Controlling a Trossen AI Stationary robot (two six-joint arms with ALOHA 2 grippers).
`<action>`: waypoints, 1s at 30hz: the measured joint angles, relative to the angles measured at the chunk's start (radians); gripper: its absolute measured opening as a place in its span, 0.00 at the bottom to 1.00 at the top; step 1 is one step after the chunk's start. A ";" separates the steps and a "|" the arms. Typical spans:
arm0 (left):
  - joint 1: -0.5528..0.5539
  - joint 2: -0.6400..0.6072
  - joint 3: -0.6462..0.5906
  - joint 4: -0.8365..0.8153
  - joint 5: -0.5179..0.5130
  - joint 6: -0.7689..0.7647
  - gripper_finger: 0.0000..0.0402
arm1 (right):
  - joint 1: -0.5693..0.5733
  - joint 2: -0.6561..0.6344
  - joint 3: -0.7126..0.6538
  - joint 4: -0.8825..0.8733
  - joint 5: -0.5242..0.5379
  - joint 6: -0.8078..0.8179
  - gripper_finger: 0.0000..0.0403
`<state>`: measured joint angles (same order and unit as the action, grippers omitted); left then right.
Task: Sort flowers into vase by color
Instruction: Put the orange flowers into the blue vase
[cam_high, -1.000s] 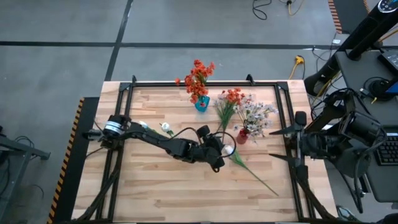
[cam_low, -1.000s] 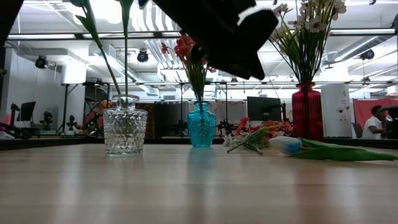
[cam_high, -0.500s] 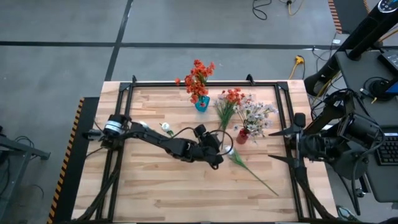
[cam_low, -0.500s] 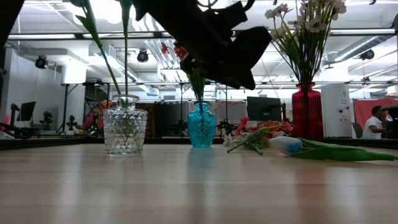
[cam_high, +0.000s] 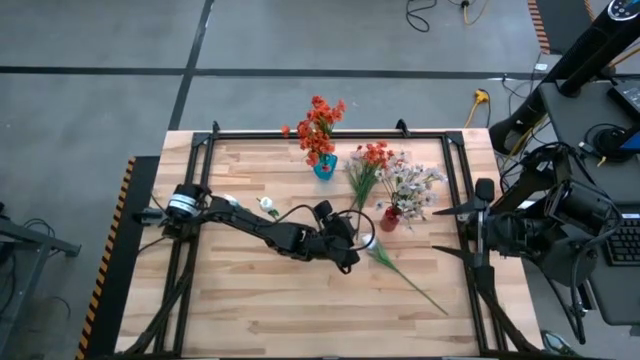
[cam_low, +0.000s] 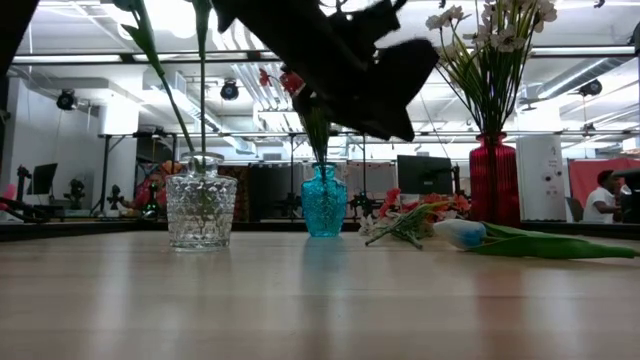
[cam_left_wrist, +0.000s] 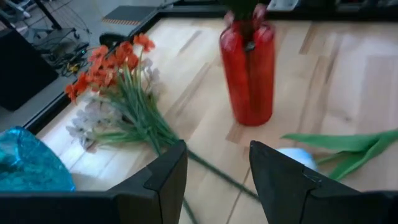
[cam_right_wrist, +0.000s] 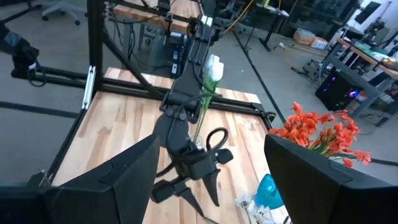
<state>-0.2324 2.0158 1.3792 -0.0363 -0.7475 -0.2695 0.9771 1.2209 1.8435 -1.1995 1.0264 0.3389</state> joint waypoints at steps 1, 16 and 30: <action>0.004 0.001 -0.003 -0.004 0.004 0.000 0.39 | 0.000 -0.001 0.000 0.000 0.003 0.000 0.70; 0.018 0.135 0.088 0.008 0.006 0.024 0.39 | 0.000 -0.001 -0.007 -0.002 0.005 -0.012 0.70; 0.048 0.141 0.100 -0.027 0.079 0.021 0.39 | 0.000 0.000 -0.015 -0.020 0.004 -0.008 0.70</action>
<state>-0.1845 2.1565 1.4788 -0.0638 -0.6682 -0.2489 0.9771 1.2205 1.8288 -1.2198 1.0306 0.3313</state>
